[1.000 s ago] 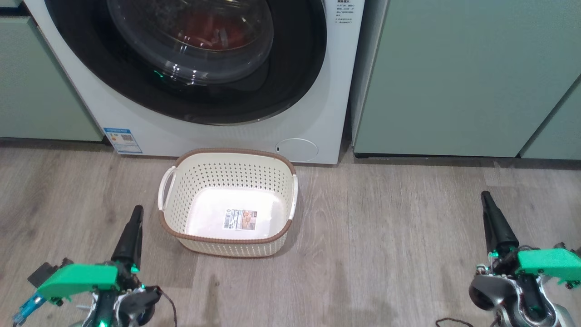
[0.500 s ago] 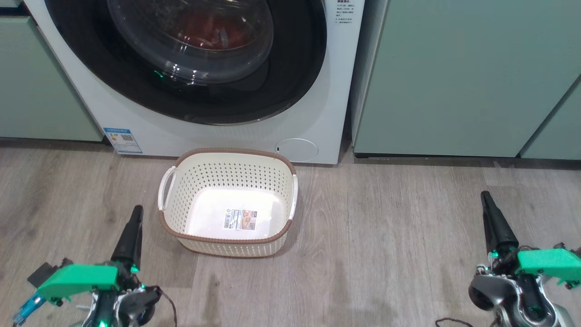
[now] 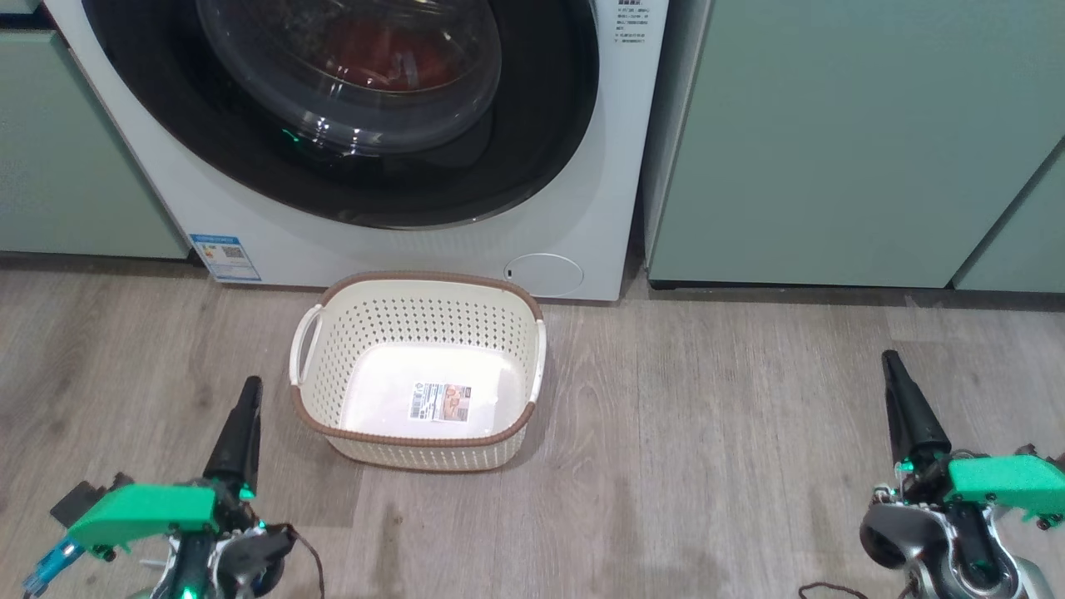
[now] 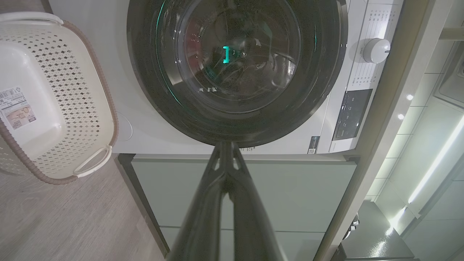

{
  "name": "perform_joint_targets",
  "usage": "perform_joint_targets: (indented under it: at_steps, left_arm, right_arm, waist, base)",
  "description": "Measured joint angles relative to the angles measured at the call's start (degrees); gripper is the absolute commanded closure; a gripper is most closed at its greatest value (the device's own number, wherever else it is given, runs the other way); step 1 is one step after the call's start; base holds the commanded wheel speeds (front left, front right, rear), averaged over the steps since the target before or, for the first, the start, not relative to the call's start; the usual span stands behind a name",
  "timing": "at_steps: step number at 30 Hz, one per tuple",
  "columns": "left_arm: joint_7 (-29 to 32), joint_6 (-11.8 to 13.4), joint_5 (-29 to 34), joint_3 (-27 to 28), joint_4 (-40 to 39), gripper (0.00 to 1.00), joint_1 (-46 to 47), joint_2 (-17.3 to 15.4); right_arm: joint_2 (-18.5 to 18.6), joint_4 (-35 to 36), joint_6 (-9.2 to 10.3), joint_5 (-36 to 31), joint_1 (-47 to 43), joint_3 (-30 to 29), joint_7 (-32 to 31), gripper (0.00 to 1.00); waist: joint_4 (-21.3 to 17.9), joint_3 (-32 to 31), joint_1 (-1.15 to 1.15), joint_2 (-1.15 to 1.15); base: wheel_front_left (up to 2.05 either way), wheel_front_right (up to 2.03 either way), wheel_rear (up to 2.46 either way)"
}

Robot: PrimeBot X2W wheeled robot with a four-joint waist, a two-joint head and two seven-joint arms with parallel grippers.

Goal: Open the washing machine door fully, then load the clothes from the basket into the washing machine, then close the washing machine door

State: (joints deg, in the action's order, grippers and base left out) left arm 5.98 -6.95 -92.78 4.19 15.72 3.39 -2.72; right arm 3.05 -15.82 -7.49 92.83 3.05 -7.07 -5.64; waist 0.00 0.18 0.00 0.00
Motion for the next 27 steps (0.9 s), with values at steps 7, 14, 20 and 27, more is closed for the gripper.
perform_joint_targets:
  at_steps: [7, 14, 20, 27]
  left_arm:
    - [0.0, 0.0, 0.01, 0.02, 0.0, 1.0, 0.0, 0.02]
    - [0.0, 0.0, 0.01, 0.04, 0.01, 1.0, 0.0, 0.03]
    - [0.01, 0.0, 0.01, 0.08, 0.01, 1.0, 0.0, 0.04]
    - [0.02, 0.0, 0.08, 0.1, 0.01, 1.0, 0.0, 0.07]
  right_arm:
    - [-0.01, 0.0, 0.0, 0.0, 0.0, -0.05, 0.0, 1.0]
    - [-0.03, 0.0, 0.0, 0.0, 0.0, -0.09, -0.01, 1.0]
    - [-0.04, -0.01, 0.0, 0.0, 0.0, -0.11, -0.19, 1.0]
    - [-0.05, -0.01, 0.0, 0.0, 0.0, -0.14, -0.26, 1.0]
  waist:
    - [0.0, 0.0, 0.0, 0.0]
    - [0.0, 0.0, 0.0, 0.0]
    - [0.0, 0.0, 0.0, 0.0]
    - [0.0, 0.0, 0.0, 0.0]
  base:
    - [0.0, 0.0, 0.0]
    - [0.0, 0.0, 0.0]
    - [0.0, 0.0, 0.0]
    - [0.0, 0.0, 0.0]
